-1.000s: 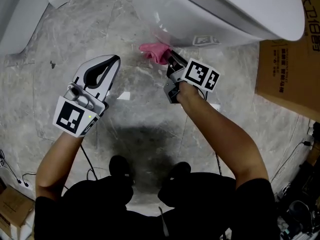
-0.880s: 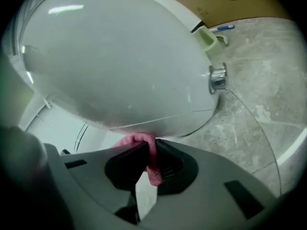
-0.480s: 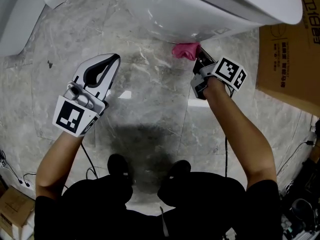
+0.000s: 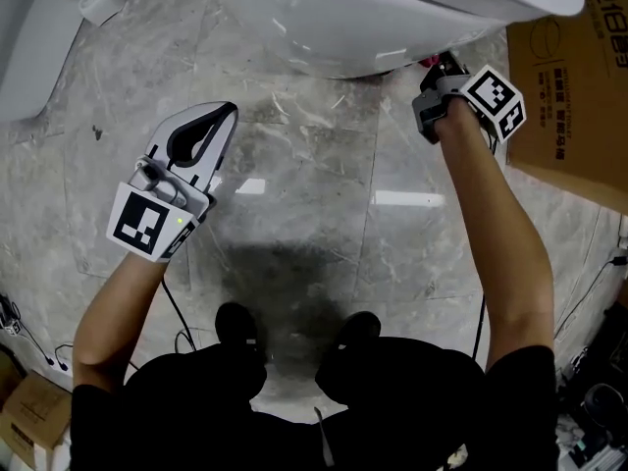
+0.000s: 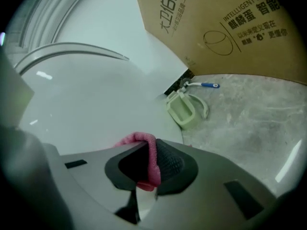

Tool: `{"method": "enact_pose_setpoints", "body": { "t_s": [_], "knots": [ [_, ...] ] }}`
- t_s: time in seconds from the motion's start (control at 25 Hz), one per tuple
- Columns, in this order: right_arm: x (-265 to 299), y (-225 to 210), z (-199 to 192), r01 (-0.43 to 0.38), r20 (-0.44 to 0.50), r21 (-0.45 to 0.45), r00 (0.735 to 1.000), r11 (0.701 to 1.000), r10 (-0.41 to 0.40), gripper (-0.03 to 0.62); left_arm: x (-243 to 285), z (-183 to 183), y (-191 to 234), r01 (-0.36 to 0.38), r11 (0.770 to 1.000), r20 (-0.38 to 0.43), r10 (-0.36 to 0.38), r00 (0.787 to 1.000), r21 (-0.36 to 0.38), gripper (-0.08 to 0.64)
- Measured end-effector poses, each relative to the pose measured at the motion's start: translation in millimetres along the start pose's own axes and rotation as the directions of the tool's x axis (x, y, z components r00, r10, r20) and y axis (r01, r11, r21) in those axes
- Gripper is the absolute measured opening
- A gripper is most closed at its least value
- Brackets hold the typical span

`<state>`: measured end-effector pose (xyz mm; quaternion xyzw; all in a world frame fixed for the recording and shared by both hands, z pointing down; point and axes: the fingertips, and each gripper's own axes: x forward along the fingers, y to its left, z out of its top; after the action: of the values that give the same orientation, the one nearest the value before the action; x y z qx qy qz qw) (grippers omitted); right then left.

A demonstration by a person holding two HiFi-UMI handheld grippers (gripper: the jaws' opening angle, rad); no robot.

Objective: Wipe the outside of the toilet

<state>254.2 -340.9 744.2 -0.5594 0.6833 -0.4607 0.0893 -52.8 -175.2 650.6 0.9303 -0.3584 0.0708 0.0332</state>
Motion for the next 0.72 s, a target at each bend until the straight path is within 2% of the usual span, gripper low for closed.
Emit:
{"method": "enact_pose_setpoints", "body": {
  "t_s": [0.16,0.28,0.4,0.56,0.72],
  "knots": [
    [9,6,36,0.012,0.063,-0.066,0.998,0.998,-0.007,0.06,-1,0,-1,-0.011,1.0,0.0,0.011,1.0,-0.007,0.014],
    [-6,9,41,0.011,0.074,-0.144,0.997,0.99,0.0,0.06,0,0,-3,-0.004,1.0,-0.018,0.004,1.0,-0.011,0.014],
    [-34,24,40,-0.037,0.075,-0.231,0.996,0.972,0.056,0.06,0,7,-2,0.002,1.0,-0.045,-0.003,0.999,-0.028,0.014],
    [-77,59,41,-0.101,0.058,-0.318,0.99,0.943,0.126,0.06,4,29,0,0.005,1.0,-0.077,-0.007,0.997,-0.023,0.014],
    [-127,100,44,-0.128,0.042,-0.356,0.987,0.926,0.152,0.06,8,71,0,-0.03,0.998,-0.085,0.025,0.996,-0.06,0.014]
  ]
}}
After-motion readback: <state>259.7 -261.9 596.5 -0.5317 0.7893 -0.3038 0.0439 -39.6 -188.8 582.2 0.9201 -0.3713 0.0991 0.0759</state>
